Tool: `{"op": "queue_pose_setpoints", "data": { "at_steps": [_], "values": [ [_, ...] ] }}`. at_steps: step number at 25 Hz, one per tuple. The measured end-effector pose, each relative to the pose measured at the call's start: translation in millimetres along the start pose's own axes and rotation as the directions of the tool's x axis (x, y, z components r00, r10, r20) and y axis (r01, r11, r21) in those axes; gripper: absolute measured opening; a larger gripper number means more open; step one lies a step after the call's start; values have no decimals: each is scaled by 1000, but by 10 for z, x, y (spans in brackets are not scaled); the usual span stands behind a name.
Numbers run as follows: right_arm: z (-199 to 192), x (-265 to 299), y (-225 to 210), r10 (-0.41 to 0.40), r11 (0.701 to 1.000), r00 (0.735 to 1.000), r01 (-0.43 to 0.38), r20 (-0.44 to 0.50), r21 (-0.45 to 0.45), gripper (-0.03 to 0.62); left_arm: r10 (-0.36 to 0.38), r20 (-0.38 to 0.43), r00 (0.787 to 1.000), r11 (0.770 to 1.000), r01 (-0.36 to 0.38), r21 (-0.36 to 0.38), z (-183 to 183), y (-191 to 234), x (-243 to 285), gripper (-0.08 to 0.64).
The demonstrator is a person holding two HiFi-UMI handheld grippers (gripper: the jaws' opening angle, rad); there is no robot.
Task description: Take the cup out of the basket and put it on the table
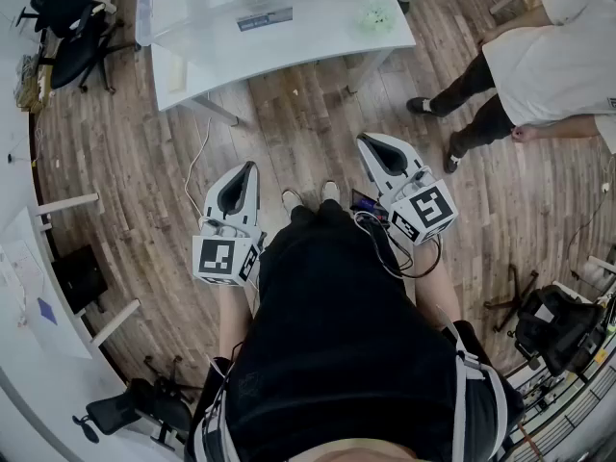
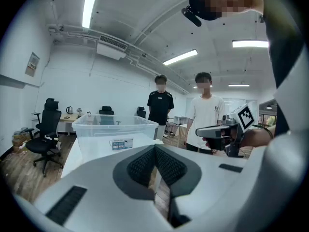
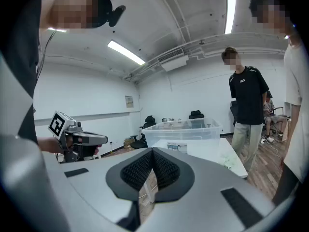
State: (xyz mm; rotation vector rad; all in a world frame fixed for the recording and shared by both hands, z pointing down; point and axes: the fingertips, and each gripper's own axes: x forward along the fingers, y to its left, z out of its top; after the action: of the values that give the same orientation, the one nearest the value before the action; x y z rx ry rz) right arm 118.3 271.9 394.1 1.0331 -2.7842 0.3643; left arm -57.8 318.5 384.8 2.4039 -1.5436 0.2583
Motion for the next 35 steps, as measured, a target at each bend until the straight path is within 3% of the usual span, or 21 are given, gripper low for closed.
{"op": "queue_pose_setpoints", "data": {
  "at_steps": [16,26,35],
  "values": [
    [57,119,-40,44,997,999,-43,20,-65,20,1,15,1000,1000,-1,2,52,-59,243,17],
    [59,244,-220,148,988,989,-147,14,-55,20,22,6,1000,1000,-22,5,149,-296,590,17],
    [110,687,-402,159,985,987,-159,-7,-71,20,22,16,1000,1000,-22,2,258,81,894,17]
  ]
}}
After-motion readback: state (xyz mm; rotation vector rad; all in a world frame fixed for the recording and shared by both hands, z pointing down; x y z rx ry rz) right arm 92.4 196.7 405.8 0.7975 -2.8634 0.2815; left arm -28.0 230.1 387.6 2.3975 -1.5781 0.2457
